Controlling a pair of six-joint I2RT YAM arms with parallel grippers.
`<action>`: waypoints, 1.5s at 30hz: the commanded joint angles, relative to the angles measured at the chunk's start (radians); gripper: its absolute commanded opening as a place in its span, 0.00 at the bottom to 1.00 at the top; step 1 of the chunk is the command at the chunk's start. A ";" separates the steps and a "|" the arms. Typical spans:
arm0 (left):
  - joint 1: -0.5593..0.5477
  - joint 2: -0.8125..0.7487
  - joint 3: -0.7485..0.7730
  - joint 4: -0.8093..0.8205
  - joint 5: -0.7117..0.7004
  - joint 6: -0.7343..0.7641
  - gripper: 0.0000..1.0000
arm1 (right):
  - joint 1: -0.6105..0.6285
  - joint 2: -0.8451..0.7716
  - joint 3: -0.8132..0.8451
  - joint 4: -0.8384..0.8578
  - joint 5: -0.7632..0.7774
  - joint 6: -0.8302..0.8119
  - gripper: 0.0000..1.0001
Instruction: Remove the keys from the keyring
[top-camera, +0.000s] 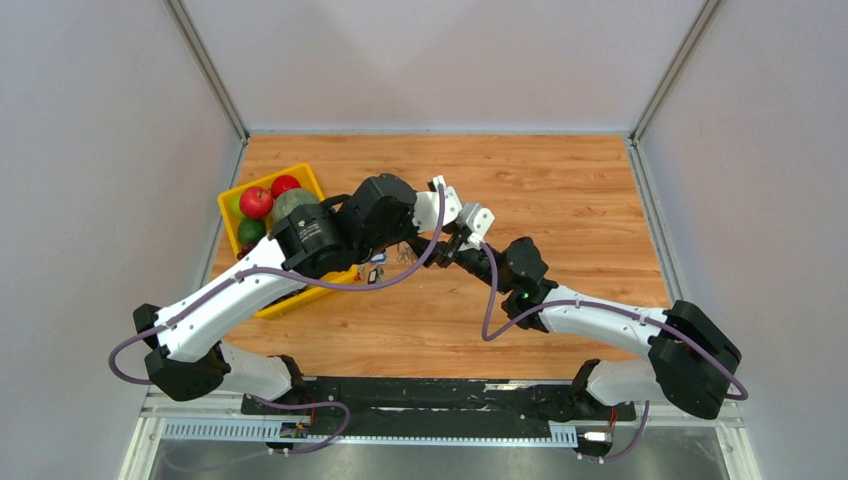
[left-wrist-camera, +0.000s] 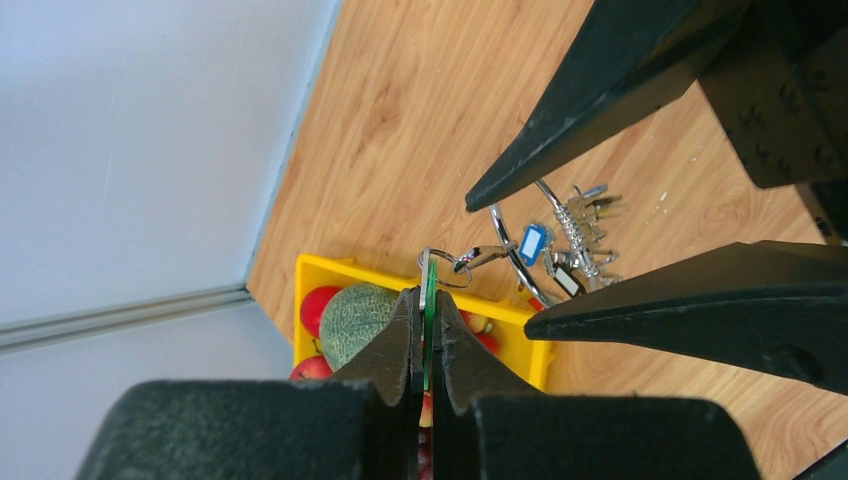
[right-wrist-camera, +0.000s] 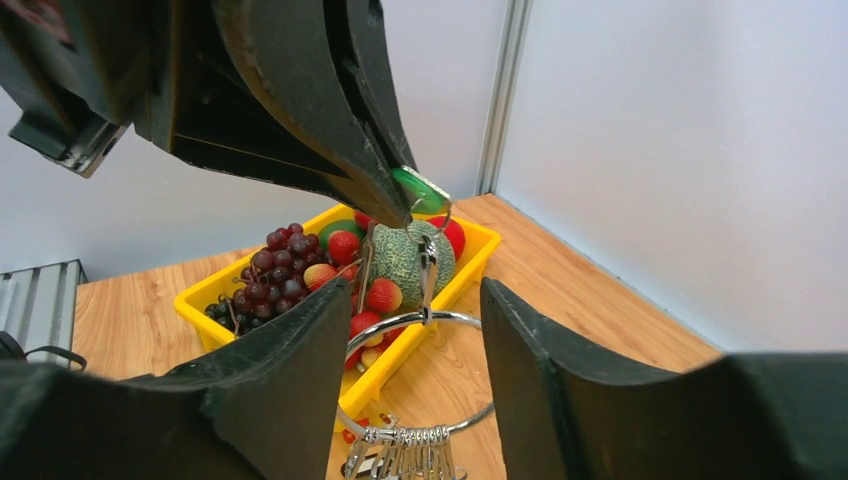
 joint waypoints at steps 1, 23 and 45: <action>-0.007 0.015 0.055 -0.024 -0.053 -0.044 0.00 | 0.005 -0.062 -0.030 -0.001 0.051 0.025 0.58; -0.006 0.213 0.285 -0.303 -0.123 -0.265 0.00 | 0.048 -0.029 -0.104 0.118 0.171 0.037 0.58; -0.007 0.276 0.363 -0.380 -0.079 -0.329 0.00 | 0.057 0.109 -0.062 0.258 0.196 -0.012 0.49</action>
